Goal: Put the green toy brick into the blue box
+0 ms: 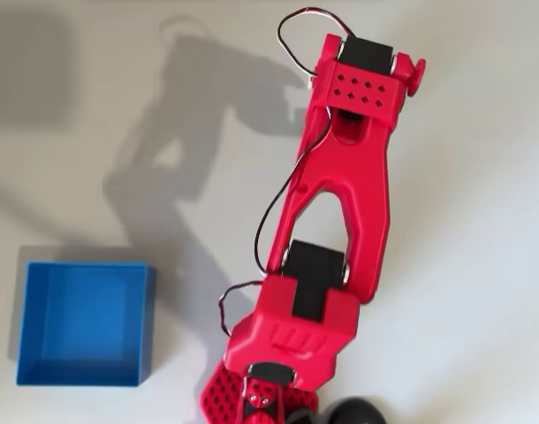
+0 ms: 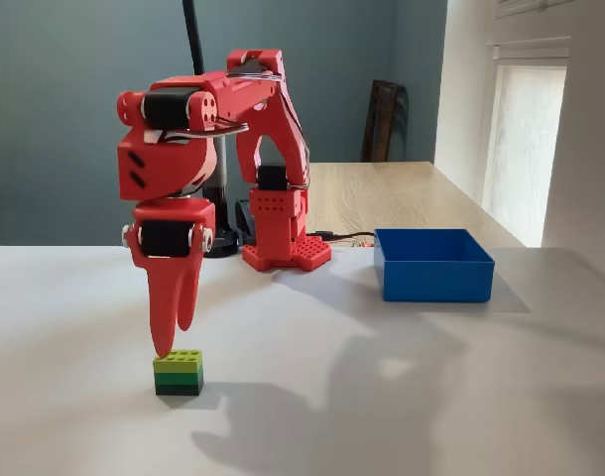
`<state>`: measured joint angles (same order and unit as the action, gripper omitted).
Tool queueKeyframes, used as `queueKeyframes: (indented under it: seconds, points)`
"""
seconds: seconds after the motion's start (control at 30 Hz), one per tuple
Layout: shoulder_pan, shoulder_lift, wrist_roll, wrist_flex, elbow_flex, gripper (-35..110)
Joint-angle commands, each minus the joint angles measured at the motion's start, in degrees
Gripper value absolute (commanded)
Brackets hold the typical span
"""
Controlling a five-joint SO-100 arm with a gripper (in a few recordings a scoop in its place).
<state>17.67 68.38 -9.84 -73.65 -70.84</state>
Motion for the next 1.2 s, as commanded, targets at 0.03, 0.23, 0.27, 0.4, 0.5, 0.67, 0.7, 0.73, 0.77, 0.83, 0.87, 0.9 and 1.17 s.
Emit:
queueKeyframes:
  seconds: [0.03,0.23,0.27,0.4,0.5,0.67,0.7,0.73,0.77,0.83,0.87,0.9,1.17]
  points:
    - [1.1,-2.3,-1.4,-1.2,5.4,28]
    - [1.1,-7.5,-1.9,-1.1,9.9,27]
    - [1.1,-8.2,-1.8,-1.1,10.7,26]
    - [1.0,-10.5,-1.6,-1.0,13.3,22]
    - [0.8,-11.2,-0.9,-0.5,14.4,12]
    - [0.8,-11.3,0.4,0.6,14.5,0]
    - [0.7,-11.2,0.7,0.6,14.4,0]
    - [0.7,-11.2,1.0,0.6,14.3,0]
    - [0.7,-11.2,1.2,0.6,14.3,0]
    - [0.7,-11.1,1.6,0.6,14.2,0]
    - [0.8,-10.8,1.7,0.6,14.1,0]
    - [0.8,-10.7,1.7,0.6,13.8,0]
    - [-0.3,-10.2,0.4,0.5,8.4,0]
